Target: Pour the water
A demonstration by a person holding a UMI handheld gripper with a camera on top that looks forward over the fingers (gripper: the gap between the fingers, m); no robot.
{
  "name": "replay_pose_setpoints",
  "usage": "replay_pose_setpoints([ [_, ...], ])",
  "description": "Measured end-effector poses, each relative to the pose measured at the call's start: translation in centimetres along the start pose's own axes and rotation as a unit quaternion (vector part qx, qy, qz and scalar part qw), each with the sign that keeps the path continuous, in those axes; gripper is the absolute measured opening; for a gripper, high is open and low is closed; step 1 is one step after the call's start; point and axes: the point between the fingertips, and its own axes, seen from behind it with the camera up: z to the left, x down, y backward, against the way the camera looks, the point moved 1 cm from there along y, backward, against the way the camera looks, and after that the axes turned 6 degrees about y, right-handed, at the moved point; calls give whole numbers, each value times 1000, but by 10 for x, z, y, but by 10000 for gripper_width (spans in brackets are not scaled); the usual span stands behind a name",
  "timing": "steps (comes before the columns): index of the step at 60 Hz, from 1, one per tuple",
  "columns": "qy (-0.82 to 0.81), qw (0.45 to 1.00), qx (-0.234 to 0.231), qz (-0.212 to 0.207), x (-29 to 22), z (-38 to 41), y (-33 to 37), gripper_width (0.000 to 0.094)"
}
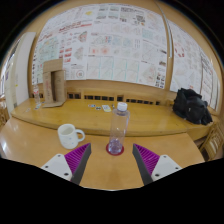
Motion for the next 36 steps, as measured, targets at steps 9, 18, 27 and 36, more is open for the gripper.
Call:
replay_pose_setpoints([
  [9,6,1000,15,1,3,26,99,848],
  [18,12,1000,18,0,7,54,181,850],
  [27,23,999,27,-14,3,69,230,848],
  [36,1,1000,23,-13,6,74,251,850],
])
